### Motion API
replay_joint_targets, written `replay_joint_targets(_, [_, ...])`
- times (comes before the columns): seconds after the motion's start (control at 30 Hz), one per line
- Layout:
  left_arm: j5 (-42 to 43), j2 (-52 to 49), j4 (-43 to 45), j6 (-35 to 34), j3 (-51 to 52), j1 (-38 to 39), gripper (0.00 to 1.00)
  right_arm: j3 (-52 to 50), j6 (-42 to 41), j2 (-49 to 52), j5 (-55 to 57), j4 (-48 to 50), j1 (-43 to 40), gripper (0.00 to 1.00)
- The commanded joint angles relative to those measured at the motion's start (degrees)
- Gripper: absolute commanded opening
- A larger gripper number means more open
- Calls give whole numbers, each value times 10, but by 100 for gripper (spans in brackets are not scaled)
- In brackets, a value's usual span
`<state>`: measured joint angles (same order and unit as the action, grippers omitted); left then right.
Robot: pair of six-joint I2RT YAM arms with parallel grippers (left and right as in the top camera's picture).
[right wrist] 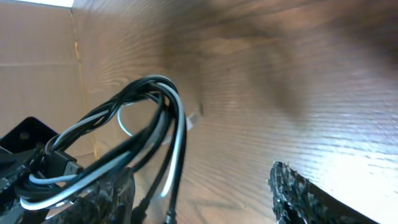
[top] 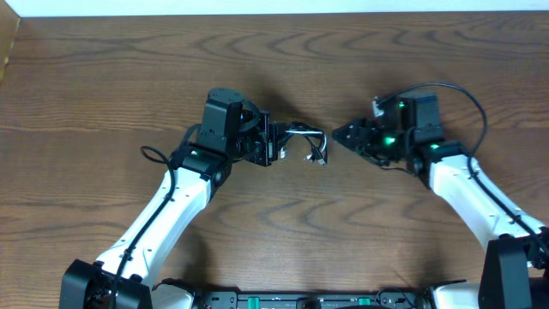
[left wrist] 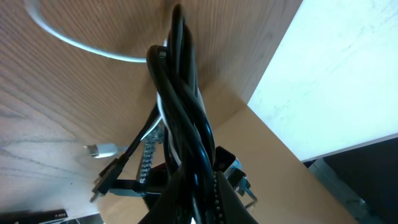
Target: Untangle cables
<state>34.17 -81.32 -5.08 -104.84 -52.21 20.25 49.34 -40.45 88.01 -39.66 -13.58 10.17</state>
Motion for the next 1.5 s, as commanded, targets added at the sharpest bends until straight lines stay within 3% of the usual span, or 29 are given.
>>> replay_joint_targets(0.0, [9,5,3,-3,-7,-1,8,1,24,-4,-43,-10,6,66])
replay_joint_targets(0.33, [9,5,3,-3,-7,-1,7,1,-40,4,-24,13,69,61])
replay_joint_targets(0.43, [10,5,3,-3,-7,-1,7,1,-70,28,-19,68,92,53])
replay_joint_targets(0.63, [14,5,3,-3,-7,-1,7,1,-112,109,-1,209,109,50])
replay_joint_targets(0.8, [29,5,3,25,-7,-1,7,1,-113,134,19,262,109,45])
replay_joint_targets(0.93, [41,5,3,133,-7,-1,7,1,-59,134,23,254,102,34])
replay_joint_targets(1.0, [57,5,2,244,-7,-1,7,1,-23,134,20,232,84,28])
replay_joint_targets(1.1, [79,5,-2,348,-7,-1,7,1,20,133,1,217,56,20])
replay_joint_targets(1.2, [111,5,-10,475,-6,-1,7,1,67,125,-46,204,14,2])
replay_joint_targets(1.3, [126,5,-27,604,-6,-1,7,1,104,104,-60,173,-19,1])
replay_joint_targets(1.37, [126,5,-68,744,-6,-1,7,1,144,64,-60,126,-49,1])
replay_joint_targets(1.47, [126,5,-105,845,-6,-1,7,1,176,17,-60,85,-65,1])
